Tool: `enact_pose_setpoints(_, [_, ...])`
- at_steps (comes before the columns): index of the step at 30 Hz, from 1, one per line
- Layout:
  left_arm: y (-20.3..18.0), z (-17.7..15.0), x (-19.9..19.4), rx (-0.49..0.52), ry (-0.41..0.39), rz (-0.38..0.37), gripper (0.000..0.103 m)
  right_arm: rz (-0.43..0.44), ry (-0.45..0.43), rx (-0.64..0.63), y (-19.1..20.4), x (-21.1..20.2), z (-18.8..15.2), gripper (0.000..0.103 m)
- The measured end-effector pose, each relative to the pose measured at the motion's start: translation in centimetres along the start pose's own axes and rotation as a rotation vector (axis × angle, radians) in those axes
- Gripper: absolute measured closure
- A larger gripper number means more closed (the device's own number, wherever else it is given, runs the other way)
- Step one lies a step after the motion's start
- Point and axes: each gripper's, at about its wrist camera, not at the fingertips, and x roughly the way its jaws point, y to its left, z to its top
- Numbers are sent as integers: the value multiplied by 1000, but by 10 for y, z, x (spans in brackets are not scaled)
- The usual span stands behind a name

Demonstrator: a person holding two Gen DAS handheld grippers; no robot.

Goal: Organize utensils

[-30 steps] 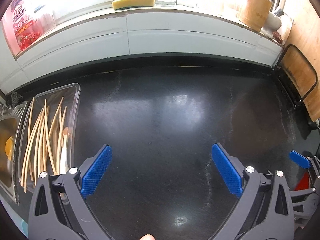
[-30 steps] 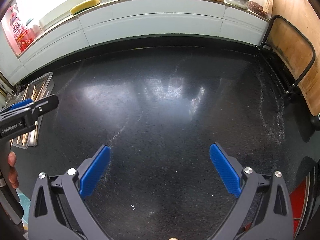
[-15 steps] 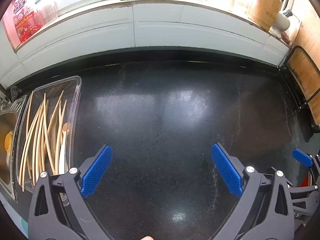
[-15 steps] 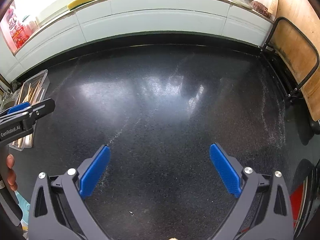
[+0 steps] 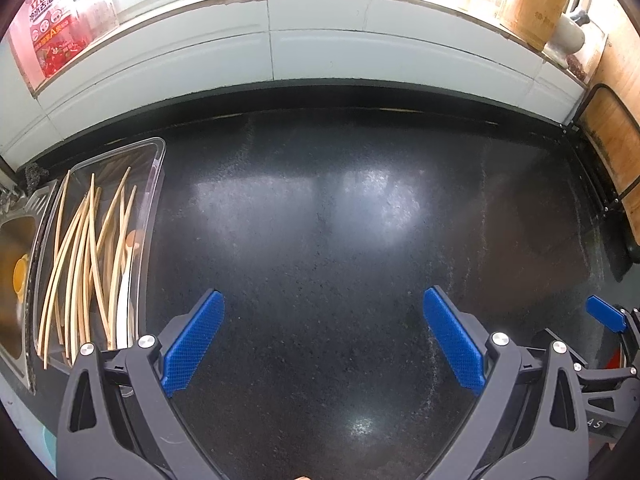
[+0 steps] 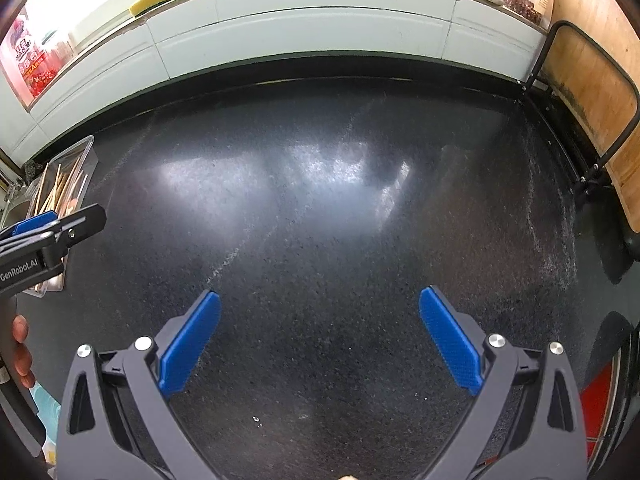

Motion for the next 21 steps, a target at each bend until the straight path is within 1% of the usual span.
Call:
enact_pose_setpoints(10, [-7,1,1,3,1,0,6,-5,-2,8,-9,1,-1,7])
enact_pose_setpoints(21, [-22,4,8,16,18,-29,6,-26,-2,43,-24,0,-2,7])
